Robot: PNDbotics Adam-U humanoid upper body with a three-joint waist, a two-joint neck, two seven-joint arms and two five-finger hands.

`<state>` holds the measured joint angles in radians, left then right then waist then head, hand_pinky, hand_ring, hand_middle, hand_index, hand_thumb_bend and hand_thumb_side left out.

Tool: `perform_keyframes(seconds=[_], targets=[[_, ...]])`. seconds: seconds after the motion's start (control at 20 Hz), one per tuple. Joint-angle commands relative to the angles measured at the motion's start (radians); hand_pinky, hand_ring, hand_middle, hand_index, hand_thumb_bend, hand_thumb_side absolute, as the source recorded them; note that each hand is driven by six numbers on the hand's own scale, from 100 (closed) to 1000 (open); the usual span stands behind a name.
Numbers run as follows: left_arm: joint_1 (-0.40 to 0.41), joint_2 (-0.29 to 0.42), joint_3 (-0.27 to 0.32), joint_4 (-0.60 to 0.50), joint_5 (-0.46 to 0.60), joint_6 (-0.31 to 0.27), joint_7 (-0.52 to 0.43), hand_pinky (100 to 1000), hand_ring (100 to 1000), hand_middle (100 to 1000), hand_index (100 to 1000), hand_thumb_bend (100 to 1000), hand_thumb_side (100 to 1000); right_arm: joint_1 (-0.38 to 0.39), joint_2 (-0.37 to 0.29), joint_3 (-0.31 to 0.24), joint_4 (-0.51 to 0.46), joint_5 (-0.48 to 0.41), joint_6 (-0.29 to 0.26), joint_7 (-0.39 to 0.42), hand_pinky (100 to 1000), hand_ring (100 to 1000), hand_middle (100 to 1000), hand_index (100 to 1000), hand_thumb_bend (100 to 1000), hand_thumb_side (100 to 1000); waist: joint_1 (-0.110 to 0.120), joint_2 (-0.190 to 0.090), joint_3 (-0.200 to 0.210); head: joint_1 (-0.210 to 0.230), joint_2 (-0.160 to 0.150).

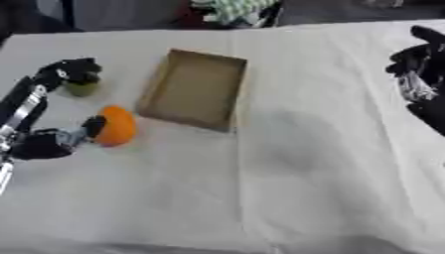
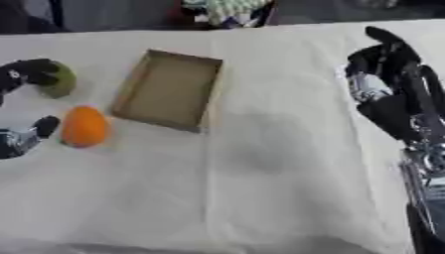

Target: Pick up objects on the table and place them in the box.

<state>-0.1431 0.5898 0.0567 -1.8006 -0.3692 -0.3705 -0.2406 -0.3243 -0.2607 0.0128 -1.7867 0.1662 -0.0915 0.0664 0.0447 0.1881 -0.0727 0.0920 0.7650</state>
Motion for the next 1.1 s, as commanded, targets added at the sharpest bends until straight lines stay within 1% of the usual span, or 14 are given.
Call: perform_keyframes(seconds=[0.05, 0.25, 0.45, 0.85, 1.1], targets=[[-0.029, 0.105, -0.017, 0.035, -0.059, 0.005, -0.003, 774, 769, 802, 951, 451, 576, -0.009, -0.025, -0.003, -0.007, 0.009, -0.001, 0.004, 743, 631, 618, 913, 100, 462, 0.001, -0.015, -0.001, 0.001, 0.005], [-0.065, 0.174, -0.054, 0.099, -0.104, 0.006, 0.002, 765, 767, 800, 953, 462, 556, -0.009, -0.026, -0.003, -0.006, 0.01, -0.001, 0.004, 743, 630, 618, 912, 100, 461, 0.002, -0.017, -0.005, 0.001, 0.005], [-0.099, 0.207, -0.082, 0.144, -0.134, 0.002, 0.003, 761, 767, 800, 953, 465, 548, -0.009, -0.026, -0.002, -0.004, 0.009, -0.001, 0.004, 743, 631, 618, 913, 100, 461, 0.003, -0.017, -0.008, 0.001, 0.005], [-0.163, 0.205, -0.132, 0.233, -0.196, 0.005, -0.019, 749, 766, 801, 952, 475, 545, -0.009, -0.025, -0.001, -0.003, 0.007, -0.002, 0.008, 743, 631, 618, 913, 100, 461, 0.004, -0.018, -0.014, 0.001, 0.005], [-0.229, 0.193, -0.176, 0.329, -0.268, 0.016, -0.03, 736, 767, 801, 950, 496, 532, -0.009, -0.023, 0.001, -0.003, 0.005, -0.003, 0.011, 743, 631, 618, 913, 100, 462, 0.003, -0.02, -0.017, 0.003, 0.005]])
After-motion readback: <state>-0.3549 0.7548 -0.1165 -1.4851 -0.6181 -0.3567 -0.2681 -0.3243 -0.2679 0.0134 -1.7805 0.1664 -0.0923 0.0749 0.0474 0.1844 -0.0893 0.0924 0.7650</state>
